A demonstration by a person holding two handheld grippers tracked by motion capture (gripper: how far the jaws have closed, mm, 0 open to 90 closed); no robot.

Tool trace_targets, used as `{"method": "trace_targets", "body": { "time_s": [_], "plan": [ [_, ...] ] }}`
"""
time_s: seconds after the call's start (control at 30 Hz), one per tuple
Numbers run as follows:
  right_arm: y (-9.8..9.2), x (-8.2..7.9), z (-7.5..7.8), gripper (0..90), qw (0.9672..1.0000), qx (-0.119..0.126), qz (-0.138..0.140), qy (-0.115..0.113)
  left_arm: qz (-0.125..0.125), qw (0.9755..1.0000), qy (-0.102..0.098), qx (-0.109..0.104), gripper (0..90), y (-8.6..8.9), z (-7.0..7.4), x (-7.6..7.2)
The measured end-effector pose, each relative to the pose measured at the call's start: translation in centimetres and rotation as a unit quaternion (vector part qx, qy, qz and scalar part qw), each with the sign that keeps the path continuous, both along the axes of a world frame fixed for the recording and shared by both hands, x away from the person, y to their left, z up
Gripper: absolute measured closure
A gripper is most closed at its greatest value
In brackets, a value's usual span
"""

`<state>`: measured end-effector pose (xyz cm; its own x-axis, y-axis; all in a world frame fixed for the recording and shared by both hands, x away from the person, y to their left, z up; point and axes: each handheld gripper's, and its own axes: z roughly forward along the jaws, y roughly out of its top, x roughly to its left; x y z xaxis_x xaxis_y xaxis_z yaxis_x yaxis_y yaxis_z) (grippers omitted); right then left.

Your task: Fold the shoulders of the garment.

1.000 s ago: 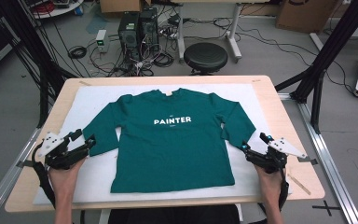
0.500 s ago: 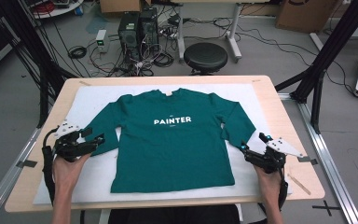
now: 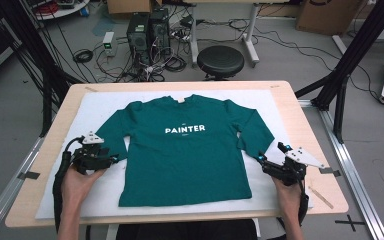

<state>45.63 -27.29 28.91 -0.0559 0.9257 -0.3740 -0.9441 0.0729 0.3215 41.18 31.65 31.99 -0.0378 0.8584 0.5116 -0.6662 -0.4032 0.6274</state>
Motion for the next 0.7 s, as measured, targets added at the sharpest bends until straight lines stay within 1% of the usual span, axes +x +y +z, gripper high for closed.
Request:
{"method": "trace_targets", "body": {
  "time_s": [0.07, 0.13, 0.17, 0.27, 0.33, 0.43, 0.5, 0.57, 0.6, 0.63, 0.67, 0.7],
  "plan": [
    [0.0, 0.0, 0.01, 18.4, 1.0, -0.001, -0.001, -0.001, 0.007, 1.0, 0.003, 0.002, 50.9, 0.02, -0.13, 0.19],
    [0.0, 0.0, 0.01, 18.4, 1.0, -0.001, -0.001, -0.001, 0.007, 0.9999, 0.008, -0.002, 51.6, 0.1, -0.2, 0.42],
    [0.0, 0.0, 0.01, 18.4, 1.0, -0.001, -0.001, -0.001, 0.012, 0.9999, 0.008, -0.006, 52.7, 0.17, -0.22, 0.51],
    [0.01, 0.0, 0.0, 18.4, 1.0, 0.0, -0.001, -0.001, 0.014, 0.9998, 0.014, -0.004, 53.0, 0.22, -0.26, 0.87],
    [0.03, 0.0, 0.0, 18.4, 1.0, 0.001, -0.001, -0.001, 0.014, 0.9998, 0.012, -0.005, 52.6, 0.15, -0.36, 1.01],
    [0.01, 0.0, 0.04, 18.4, 1.0, 0.001, -0.003, -0.001, 0.007, 0.9998, 0.013, -0.01, 52.6, 0.22, -0.32, 1.04],
    [0.03, -0.01, 0.07, 18.4, 1.0, 0.001, -0.001, 0.004, 0.007, 0.9998, 0.013, -0.013, 54.2, 0.23, -0.27, 1.01],
    [0.06, -0.02, 0.09, 18.4, 1.0, 0.001, -0.001, 0.004, 0.01, 0.9998, 0.013, -0.01, 55.2, 0.17, -0.25, 1.0],
    [0.07, -0.01, 0.09, 18.4, 1.0, 0.001, -0.002, 0.004, 0.01, 0.9998, 0.012, -0.01, 57.7, 0.14, -0.24, 1.0],
    [0.07, -0.01, 0.09, 18.4, 1.0, 0.001, -0.002, 0.004, 0.011, 0.9998, 0.011, -0.008, 57.7, 0.13, -0.24, 0.99],
    [0.07, -0.01, 0.09, 18.4, 1.0, 0.001, -0.002, 0.004, 0.012, 0.9999, 0.011, -0.007, 61.1, 0.12, -0.22, 0.99],
    [0.07, -0.01, 0.09, 18.4, 1.0, 0.001, -0.002, 0.004, 0.013, 0.9998, 0.011, -0.007, 61.1, 0.12, -0.2, 0.98]
  ]
}}
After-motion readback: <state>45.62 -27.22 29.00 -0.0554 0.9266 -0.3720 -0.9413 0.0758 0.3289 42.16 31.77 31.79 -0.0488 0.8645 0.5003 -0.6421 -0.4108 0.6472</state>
